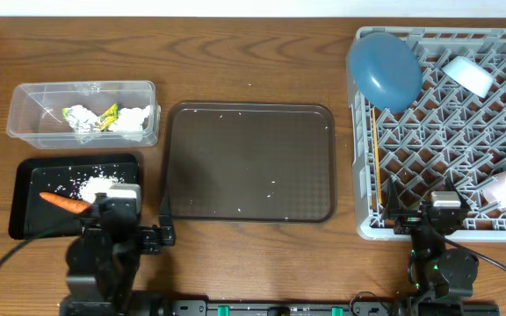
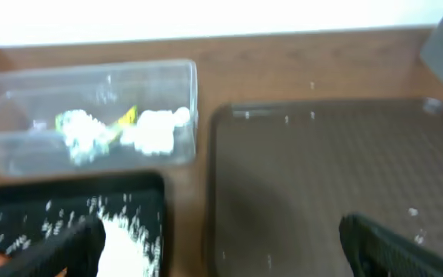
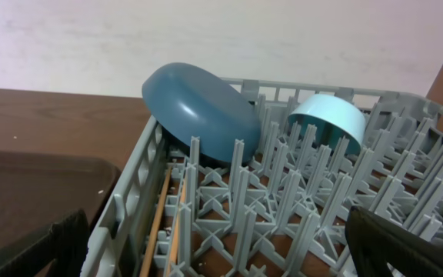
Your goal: Sort waste into correct bins and load items into the dishwasher rack
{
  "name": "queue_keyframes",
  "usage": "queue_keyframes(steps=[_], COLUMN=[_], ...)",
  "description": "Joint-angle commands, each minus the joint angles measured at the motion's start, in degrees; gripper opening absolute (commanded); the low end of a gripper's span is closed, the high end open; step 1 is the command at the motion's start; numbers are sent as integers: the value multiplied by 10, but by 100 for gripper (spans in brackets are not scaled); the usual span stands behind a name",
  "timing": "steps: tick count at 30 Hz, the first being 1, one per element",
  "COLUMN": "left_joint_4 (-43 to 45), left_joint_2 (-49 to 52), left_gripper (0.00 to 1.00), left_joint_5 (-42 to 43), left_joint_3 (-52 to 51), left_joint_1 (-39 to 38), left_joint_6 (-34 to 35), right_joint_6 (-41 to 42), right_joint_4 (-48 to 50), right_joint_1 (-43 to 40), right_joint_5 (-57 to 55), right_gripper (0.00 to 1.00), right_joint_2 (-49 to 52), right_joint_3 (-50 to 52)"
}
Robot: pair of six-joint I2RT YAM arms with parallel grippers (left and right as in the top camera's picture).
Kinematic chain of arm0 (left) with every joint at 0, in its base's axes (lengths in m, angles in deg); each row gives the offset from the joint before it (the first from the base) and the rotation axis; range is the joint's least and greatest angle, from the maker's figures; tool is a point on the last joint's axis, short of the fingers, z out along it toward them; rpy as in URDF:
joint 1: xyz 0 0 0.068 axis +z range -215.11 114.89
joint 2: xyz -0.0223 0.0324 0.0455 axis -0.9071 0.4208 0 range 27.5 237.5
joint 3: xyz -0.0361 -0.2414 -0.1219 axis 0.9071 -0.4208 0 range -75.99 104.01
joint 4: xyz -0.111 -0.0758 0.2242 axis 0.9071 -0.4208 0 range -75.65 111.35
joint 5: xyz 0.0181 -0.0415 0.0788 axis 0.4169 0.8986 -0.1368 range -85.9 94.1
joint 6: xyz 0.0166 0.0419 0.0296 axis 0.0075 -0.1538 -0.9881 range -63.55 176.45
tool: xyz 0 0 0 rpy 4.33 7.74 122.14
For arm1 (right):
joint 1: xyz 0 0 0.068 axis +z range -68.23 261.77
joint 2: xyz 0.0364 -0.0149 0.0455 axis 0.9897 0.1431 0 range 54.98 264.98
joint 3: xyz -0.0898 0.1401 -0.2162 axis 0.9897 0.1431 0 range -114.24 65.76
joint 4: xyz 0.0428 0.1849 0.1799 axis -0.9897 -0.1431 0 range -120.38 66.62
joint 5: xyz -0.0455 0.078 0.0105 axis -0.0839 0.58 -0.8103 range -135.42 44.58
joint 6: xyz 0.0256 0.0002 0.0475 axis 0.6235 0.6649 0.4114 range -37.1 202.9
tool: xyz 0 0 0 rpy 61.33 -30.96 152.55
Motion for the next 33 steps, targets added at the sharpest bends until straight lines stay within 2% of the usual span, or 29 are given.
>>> queue_keyframes(steps=[1, 7, 11, 16, 22, 33], left_joint_4=[72, 255, 367, 339, 320, 320], left_joint_2=[-56, -117, -127, -137, -135, -135], left_gripper=[98, 98, 98, 98, 98, 98], left_joint_5=[-10, -10, -10, -17, -18, -18], left_joint_3=[-90, -237, -302, -306, -306, -306], left_joint_1=[2, 2, 2, 3, 2, 2], left_joint_6=[-13, 42, 47, 58, 136, 135], right_joint_6=[9, 9, 9, 9, 9, 9], right_joint_4=[-2, -2, -2, -2, -2, -2], right_joint_1=[5, 5, 5, 5, 5, 5], right_joint_5=[4, 4, 4, 4, 4, 4], right_gripper=[99, 99, 99, 99, 99, 99], right_joint_2=[-3, -3, -3, -3, -3, -3], right_joint_3=[1, 1, 1, 1, 1, 1])
